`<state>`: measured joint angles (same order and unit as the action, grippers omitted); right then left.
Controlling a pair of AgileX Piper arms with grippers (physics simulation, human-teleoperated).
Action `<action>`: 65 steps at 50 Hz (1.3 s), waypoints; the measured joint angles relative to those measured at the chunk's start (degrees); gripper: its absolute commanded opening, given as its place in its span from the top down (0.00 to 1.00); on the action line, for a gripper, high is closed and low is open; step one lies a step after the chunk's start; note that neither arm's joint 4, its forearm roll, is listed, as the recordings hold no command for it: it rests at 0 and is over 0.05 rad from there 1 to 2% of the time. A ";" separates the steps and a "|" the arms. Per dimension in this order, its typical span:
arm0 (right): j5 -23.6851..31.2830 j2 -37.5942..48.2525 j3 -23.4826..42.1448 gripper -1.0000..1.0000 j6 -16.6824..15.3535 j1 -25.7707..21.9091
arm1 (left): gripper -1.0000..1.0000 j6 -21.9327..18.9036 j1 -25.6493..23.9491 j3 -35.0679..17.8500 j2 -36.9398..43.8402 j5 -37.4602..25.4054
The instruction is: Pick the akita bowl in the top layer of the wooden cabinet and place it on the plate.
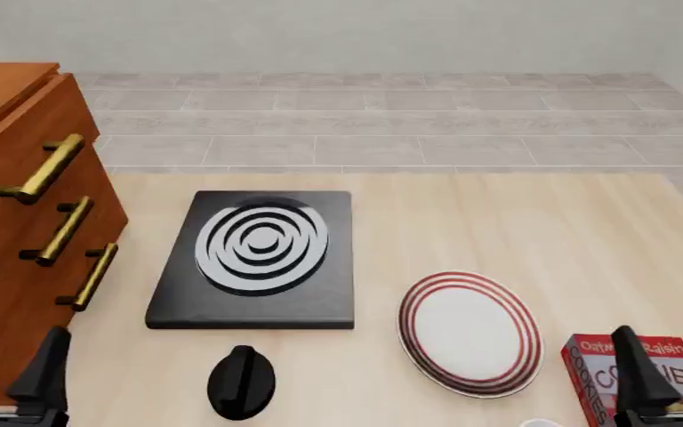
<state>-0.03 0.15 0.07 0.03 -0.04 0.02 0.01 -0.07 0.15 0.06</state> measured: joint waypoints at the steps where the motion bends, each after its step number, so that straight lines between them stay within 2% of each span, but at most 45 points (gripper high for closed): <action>1: 0.00 0.03 0.01 0.00 0.01 -0.02 | 0.00 0.02 0.00 -0.02 0.07 0.03; 19: 0.01 0.39 0.08 0.00 -0.09 -0.64 | 0.00 0.31 0.27 -0.74 0.98 0.41; 31: 0.04 0.61 0.08 0.00 -0.43 -1.10 | 0.00 0.13 -0.24 -3.46 1.10 -1.73; 46: -1.29 2.31 0.02 0.00 -0.36 -1.40 | 0.00 0.22 -1.54 -11.43 0.31 -8.07; 65: -2.71 4.25 -0.01 0.00 -0.05 -1.75 | 0.00 -1.47 -3.87 -26.33 3.94 -16.52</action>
<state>-2.74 4.40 0.06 -0.02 -1.79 -1.45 -3.85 -26.40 4.10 -16.47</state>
